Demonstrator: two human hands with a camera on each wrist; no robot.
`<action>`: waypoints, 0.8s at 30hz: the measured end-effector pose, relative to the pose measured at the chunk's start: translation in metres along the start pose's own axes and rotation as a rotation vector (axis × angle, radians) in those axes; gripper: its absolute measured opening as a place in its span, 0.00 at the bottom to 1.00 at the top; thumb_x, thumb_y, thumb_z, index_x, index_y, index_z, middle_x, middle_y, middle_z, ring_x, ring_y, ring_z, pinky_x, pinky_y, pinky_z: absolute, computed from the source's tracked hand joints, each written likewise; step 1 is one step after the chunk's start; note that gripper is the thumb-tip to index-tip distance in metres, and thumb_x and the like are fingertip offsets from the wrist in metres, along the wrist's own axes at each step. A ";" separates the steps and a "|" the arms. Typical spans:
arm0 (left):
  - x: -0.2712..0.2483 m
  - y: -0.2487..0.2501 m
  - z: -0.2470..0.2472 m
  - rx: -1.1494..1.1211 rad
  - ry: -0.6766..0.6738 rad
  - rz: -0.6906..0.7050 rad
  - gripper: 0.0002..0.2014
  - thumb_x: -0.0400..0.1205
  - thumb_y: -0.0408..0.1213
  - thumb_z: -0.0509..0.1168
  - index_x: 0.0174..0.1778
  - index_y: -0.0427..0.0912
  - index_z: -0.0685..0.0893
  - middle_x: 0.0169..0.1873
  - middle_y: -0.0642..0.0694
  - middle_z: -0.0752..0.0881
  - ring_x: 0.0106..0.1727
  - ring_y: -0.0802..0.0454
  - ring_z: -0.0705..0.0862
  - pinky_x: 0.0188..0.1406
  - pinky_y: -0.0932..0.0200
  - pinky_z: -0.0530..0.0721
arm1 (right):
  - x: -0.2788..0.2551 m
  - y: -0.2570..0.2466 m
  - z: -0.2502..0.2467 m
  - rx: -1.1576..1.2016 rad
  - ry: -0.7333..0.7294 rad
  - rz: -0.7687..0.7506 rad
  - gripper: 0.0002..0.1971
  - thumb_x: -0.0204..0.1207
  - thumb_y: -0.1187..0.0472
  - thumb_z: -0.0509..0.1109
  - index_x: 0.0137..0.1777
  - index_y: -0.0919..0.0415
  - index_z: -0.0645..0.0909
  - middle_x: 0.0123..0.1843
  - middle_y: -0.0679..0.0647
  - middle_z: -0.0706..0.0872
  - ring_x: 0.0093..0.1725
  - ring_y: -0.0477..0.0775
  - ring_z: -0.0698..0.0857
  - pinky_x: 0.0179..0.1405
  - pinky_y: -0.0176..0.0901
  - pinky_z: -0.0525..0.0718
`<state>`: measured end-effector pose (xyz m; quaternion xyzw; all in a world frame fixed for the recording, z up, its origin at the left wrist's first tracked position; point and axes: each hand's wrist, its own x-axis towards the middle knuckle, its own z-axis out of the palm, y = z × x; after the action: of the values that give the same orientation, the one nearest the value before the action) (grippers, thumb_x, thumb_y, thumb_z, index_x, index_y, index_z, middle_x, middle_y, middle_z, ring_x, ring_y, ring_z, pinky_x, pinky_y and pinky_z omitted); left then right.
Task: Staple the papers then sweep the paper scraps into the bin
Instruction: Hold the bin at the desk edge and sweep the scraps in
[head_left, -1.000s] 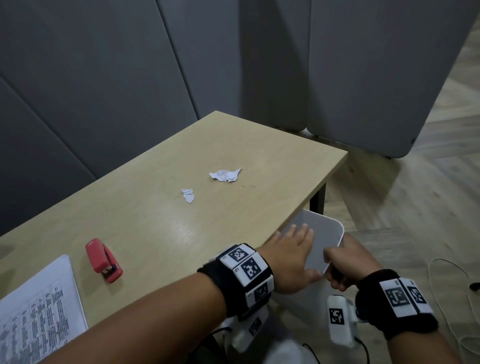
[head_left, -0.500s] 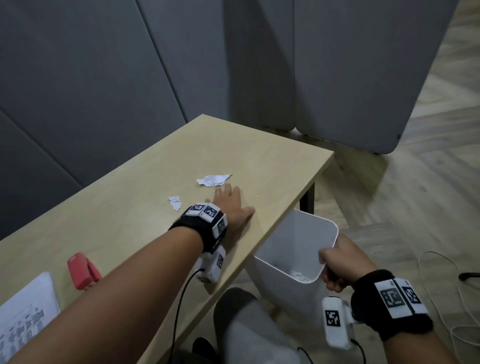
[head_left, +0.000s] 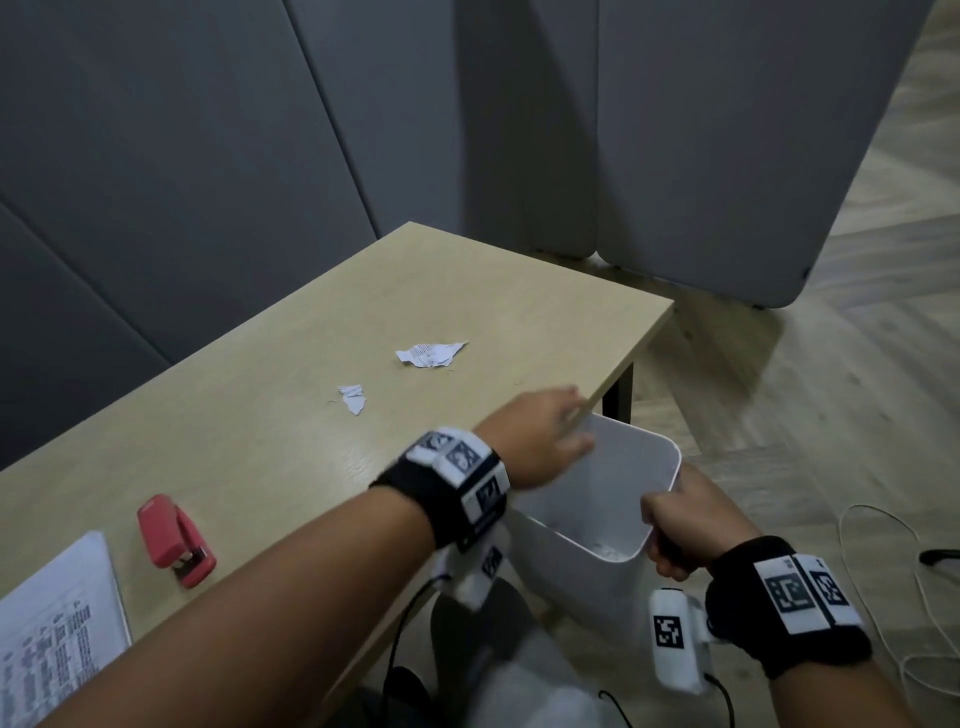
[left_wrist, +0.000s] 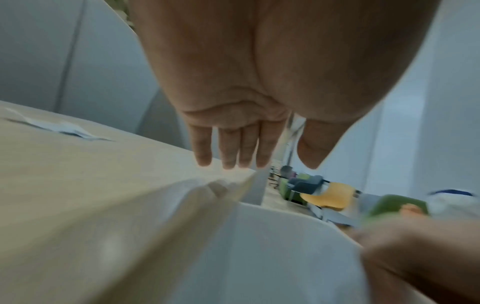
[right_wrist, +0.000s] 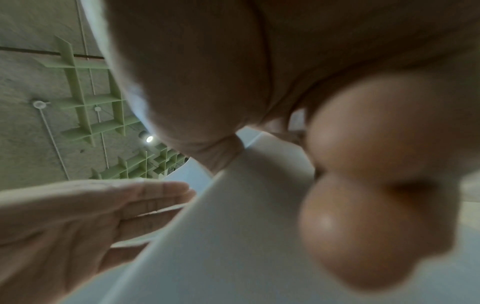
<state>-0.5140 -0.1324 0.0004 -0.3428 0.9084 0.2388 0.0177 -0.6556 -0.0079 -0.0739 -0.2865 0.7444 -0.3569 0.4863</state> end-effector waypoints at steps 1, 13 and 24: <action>0.009 -0.008 -0.009 0.009 0.022 -0.060 0.31 0.86 0.46 0.63 0.85 0.40 0.64 0.87 0.43 0.60 0.86 0.47 0.61 0.83 0.55 0.58 | 0.000 0.001 0.000 -0.006 0.005 0.004 0.20 0.71 0.75 0.55 0.60 0.60 0.75 0.25 0.69 0.77 0.17 0.58 0.74 0.18 0.40 0.73; -0.012 0.009 0.030 0.264 -0.333 0.099 0.38 0.87 0.53 0.57 0.88 0.45 0.44 0.88 0.49 0.43 0.88 0.50 0.40 0.87 0.45 0.42 | 0.004 0.002 -0.006 -0.051 0.006 -0.004 0.18 0.71 0.74 0.56 0.59 0.64 0.76 0.22 0.68 0.78 0.15 0.58 0.76 0.17 0.40 0.75; 0.024 -0.088 -0.060 0.192 0.034 -0.463 0.34 0.86 0.50 0.60 0.86 0.43 0.57 0.86 0.38 0.57 0.86 0.37 0.55 0.81 0.45 0.59 | 0.003 0.005 -0.005 -0.048 0.001 0.002 0.18 0.71 0.75 0.56 0.58 0.63 0.76 0.20 0.66 0.76 0.15 0.57 0.75 0.17 0.39 0.73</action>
<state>-0.4691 -0.2311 0.0119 -0.5424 0.8243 0.1352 0.0891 -0.6618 -0.0065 -0.0784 -0.2971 0.7531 -0.3387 0.4794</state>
